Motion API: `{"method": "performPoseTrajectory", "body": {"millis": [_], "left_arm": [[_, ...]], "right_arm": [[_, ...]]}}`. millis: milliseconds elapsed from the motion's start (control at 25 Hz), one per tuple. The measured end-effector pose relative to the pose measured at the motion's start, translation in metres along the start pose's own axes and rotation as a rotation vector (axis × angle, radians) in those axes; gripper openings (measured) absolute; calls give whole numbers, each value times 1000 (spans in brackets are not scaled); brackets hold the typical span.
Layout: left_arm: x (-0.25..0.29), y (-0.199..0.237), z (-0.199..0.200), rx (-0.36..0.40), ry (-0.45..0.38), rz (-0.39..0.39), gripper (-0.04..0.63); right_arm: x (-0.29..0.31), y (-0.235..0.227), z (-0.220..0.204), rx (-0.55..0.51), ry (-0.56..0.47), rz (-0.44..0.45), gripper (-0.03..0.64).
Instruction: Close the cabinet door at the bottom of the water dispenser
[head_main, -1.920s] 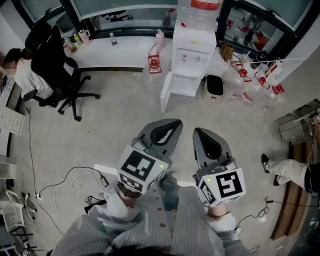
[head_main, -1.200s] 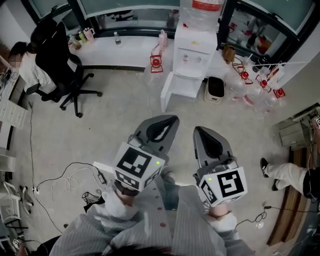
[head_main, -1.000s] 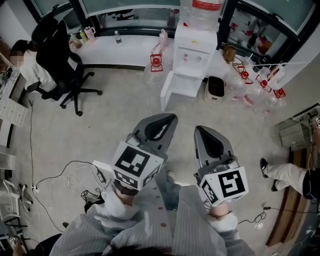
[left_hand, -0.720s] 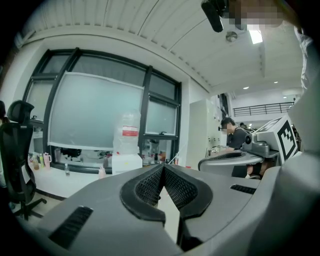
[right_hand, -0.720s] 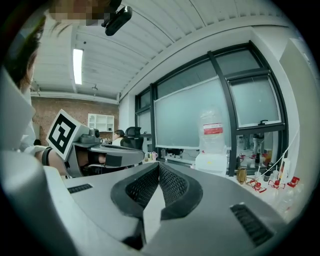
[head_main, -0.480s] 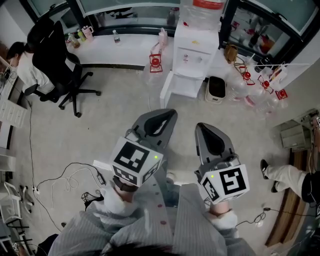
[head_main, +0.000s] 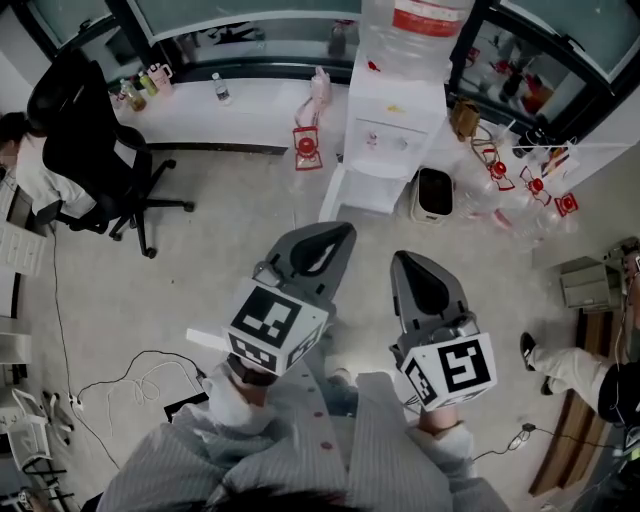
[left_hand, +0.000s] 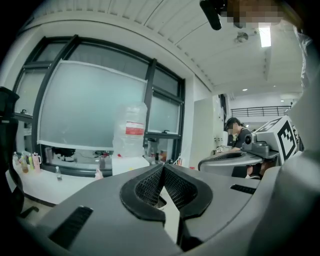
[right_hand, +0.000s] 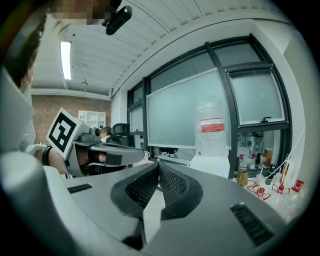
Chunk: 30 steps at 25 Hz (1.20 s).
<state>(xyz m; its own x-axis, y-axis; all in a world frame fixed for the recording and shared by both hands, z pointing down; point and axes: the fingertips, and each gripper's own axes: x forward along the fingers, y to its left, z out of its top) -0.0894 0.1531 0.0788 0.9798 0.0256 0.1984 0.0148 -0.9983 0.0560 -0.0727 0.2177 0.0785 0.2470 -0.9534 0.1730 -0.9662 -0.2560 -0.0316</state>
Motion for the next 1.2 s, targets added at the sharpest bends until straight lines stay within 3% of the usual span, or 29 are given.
{"method": "performPoseTrajectory", "body": {"millis": [360, 760, 1200], "left_arm": [[43, 75, 16, 11, -2, -34, 11], [70, 109, 4, -6, 39, -81, 11], [132, 128, -1, -36, 58, -49, 11]], "right_arm": [[78, -35, 16, 17, -3, -66, 14], [107, -69, 9, 64, 25, -157, 14], [145, -122, -3, 76, 55, -113, 14]]}}
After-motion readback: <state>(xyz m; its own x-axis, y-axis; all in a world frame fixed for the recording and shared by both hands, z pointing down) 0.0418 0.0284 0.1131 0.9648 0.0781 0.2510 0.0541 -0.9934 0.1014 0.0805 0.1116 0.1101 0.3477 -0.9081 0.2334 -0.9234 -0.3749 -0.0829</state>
